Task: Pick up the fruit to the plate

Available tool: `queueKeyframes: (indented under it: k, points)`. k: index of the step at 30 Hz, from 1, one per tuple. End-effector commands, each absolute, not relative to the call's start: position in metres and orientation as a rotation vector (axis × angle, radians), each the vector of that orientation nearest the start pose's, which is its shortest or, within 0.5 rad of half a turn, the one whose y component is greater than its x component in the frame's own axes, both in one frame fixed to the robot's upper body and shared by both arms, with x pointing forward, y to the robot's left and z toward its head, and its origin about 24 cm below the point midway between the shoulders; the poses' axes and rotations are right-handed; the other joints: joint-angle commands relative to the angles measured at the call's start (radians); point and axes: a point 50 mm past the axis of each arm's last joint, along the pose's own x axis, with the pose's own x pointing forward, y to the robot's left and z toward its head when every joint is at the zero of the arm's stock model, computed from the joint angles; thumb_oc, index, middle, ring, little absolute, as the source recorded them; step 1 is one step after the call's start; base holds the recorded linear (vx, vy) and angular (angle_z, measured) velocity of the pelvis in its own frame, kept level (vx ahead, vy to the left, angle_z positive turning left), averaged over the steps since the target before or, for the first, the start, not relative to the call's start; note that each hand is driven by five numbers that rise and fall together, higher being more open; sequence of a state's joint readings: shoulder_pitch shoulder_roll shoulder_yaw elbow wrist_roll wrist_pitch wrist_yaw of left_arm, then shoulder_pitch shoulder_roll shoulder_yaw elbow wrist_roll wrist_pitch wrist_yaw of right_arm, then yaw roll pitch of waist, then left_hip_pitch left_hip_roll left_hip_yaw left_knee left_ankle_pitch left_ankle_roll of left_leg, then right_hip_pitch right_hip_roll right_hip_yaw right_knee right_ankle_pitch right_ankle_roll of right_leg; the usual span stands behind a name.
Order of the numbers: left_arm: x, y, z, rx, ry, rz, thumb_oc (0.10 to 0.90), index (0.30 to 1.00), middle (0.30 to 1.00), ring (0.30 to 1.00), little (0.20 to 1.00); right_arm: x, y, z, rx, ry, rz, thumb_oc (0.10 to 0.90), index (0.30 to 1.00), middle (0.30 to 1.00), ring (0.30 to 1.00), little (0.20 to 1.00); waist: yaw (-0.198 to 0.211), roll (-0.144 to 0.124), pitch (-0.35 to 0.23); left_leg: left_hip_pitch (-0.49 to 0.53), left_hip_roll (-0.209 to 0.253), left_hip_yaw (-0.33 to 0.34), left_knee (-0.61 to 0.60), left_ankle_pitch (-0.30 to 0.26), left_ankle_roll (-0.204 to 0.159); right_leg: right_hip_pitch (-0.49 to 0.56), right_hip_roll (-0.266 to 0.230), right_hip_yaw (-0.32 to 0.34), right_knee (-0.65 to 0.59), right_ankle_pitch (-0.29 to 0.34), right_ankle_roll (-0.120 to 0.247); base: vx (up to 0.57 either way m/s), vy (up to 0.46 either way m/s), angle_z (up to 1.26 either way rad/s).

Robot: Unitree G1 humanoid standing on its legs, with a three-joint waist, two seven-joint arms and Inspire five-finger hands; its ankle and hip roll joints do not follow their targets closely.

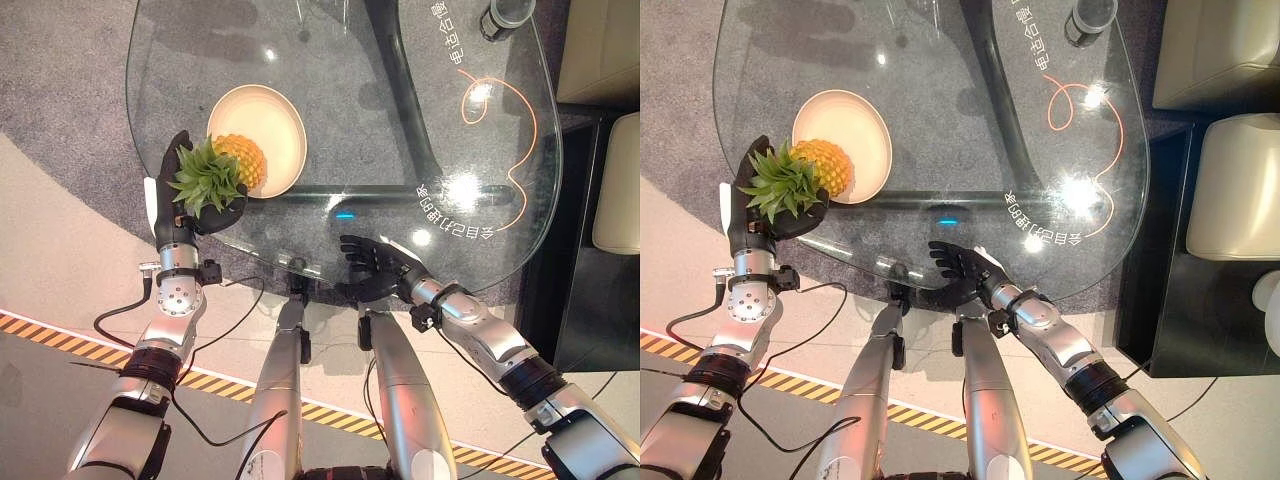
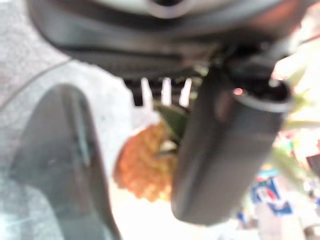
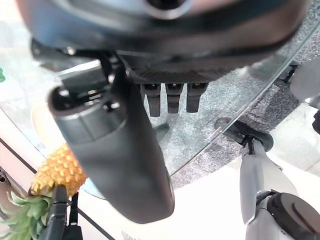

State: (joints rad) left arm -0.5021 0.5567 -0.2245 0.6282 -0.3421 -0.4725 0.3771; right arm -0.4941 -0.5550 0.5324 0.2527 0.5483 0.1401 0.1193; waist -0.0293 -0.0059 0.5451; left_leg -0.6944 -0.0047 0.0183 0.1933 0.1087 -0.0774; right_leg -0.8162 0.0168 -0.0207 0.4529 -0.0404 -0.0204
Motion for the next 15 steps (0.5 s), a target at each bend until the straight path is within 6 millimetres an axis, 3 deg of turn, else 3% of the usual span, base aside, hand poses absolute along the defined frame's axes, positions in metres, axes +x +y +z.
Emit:
queueKeyframes:
  k: [1,15]
  points:
    - [0.319,0.268,0.093,0.214,-0.277,0.375,0.800,0.900,0.900,0.900,0.900,0.300,-0.125,0.086,-0.142,0.047,0.625,0.800,0.900,0.900,0.900,0.900,-0.026,0.030,-0.025,-0.009,-0.042,-0.030,0.076,-0.028,-0.011,0.080,0.010,-0.033,-0.091,0.006,0.040,0.00,0.000,0.00]
    - [0.314,0.265,0.075,0.232,-0.184,0.291,0.800,0.900,0.900,0.900,0.900,0.301,-0.126,0.087,-0.135,0.047,0.619,0.800,0.900,0.900,0.900,0.900,-0.024,0.042,-0.025,0.025,-0.044,-0.028,0.069,-0.028,-0.009,0.110,0.005,-0.028,-0.096,0.005,0.039,0.00,0.000,0.00]
